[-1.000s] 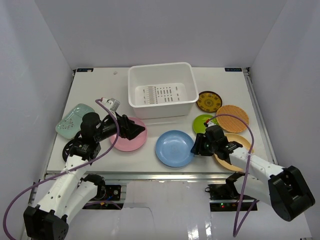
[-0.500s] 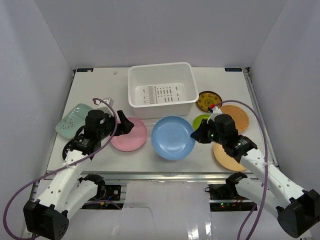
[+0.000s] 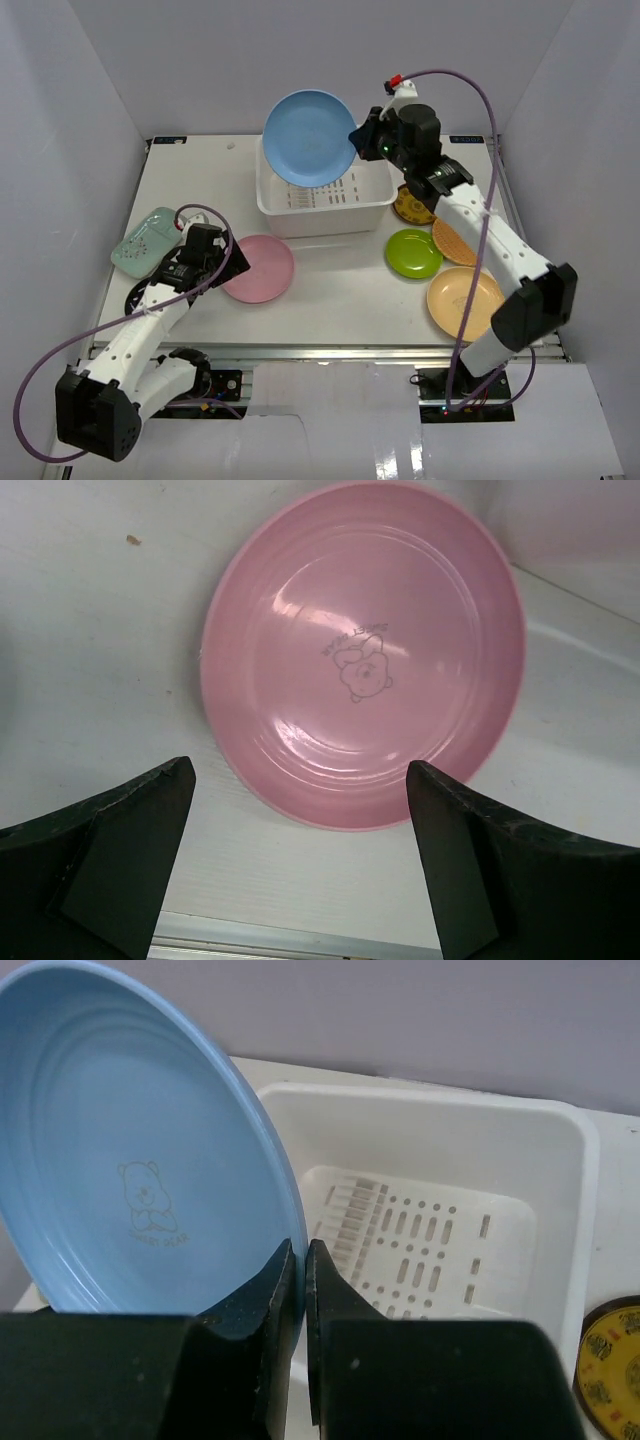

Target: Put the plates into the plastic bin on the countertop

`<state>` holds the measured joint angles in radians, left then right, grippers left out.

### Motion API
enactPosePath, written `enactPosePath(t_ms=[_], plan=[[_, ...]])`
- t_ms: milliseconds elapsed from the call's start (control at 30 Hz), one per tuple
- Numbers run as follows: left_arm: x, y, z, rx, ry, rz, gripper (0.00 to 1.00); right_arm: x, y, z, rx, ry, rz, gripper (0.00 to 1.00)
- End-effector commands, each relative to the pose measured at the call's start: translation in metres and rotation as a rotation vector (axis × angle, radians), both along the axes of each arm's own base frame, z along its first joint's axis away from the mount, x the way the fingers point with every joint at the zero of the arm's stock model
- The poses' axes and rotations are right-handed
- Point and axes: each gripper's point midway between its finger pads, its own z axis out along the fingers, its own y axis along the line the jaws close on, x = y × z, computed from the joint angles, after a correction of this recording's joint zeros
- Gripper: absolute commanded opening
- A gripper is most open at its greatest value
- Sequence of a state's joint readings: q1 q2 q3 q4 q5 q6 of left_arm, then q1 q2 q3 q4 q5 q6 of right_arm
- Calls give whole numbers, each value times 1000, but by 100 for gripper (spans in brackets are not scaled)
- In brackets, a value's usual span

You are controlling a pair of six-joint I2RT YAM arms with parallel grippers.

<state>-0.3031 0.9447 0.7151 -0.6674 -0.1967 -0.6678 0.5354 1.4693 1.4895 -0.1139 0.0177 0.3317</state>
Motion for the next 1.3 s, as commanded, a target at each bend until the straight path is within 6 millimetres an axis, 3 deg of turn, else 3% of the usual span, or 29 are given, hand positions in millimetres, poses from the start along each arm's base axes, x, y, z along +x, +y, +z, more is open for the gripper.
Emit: enactPosePath(t_ms=[0, 33, 67, 133, 200, 267, 400, 433, 467, 533, 567, 667, 800, 900, 933, 967, 1100, 1200, 1267], plan=[[-7, 9, -15, 14, 61, 81, 98, 50, 0, -20, -96, 26, -73, 8], [-8, 9, -19, 10, 74, 83, 98, 57, 1, -19, -105, 37, -69, 8], [-9, 10, -23, 9, 85, 88, 98, 71, 2, -42, -131, 79, -77, 8], [-13, 11, -31, 16, 104, 96, 98, 80, 6, -52, -143, 104, -62, 8], [-11, 10, -30, 5, 92, 100, 98, 88, 7, -82, -176, 164, -66, 8], [-11, 8, -31, -12, 87, 101, 98, 92, 11, -112, -214, 234, -55, 8], [-12, 5, -42, -36, 114, 120, 97, 92, 12, -147, -237, 306, -54, 9], [-16, 4, -52, -37, 139, 120, 95, 91, 12, -149, -235, 312, -52, 11], [-15, 3, -54, -41, 142, 119, 93, 88, 12, -152, -234, 322, -51, 21], [-14, 3, -61, -37, 162, 129, 89, 86, 15, -144, -208, 300, -35, 38], [-13, 4, -65, -33, 163, 135, 88, 84, 15, -145, -203, 301, -33, 53], [-15, 7, -77, -31, 188, 173, 78, 75, 19, -131, -183, 285, 7, 71], [-8, 6, -80, -52, 158, 202, 58, 62, 19, -104, -150, 239, 40, 73], [-11, 9, -84, -50, 156, 215, 33, 46, 16, -84, -120, 188, 55, 73], [-14, 10, -85, -40, 161, 213, 23, 38, 12, -80, -115, 177, 55, 73], [-15, 12, -85, -35, 161, 216, 0, 35, 11, -75, -104, 161, 56, 73], [-22, 19, -83, -2, 166, 216, 0, 23, 4, -70, -86, 135, 50, 72], [-23, 25, -67, 30, 158, 224, 0, 16, 3, -67, -80, 134, 65, 73], [-16, 28, -40, 32, 86, 222, 0, 10, 0, -64, -79, 125, 65, 78]])
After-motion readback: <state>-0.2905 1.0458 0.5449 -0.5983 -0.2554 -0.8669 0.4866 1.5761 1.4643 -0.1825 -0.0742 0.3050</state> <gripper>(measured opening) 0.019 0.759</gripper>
